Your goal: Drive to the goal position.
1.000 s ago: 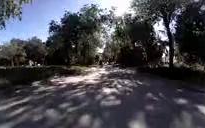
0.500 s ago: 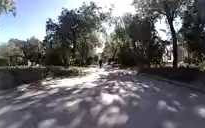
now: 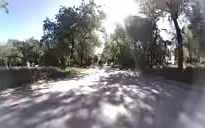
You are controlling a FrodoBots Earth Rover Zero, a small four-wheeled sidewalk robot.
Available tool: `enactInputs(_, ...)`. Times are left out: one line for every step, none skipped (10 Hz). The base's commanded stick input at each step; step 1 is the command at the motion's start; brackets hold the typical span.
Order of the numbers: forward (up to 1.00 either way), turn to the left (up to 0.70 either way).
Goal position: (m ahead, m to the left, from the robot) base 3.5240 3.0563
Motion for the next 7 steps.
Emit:
enactInputs(1.0,0.05)
enactInputs(1.0,0.05)
enactInputs(1.0,0.05)
enactInputs(1.0,0.03)
enactInputs(1.0,-0.17)
enactInputs(1.0,-0.32)
enactInputs(1.0,0.02)
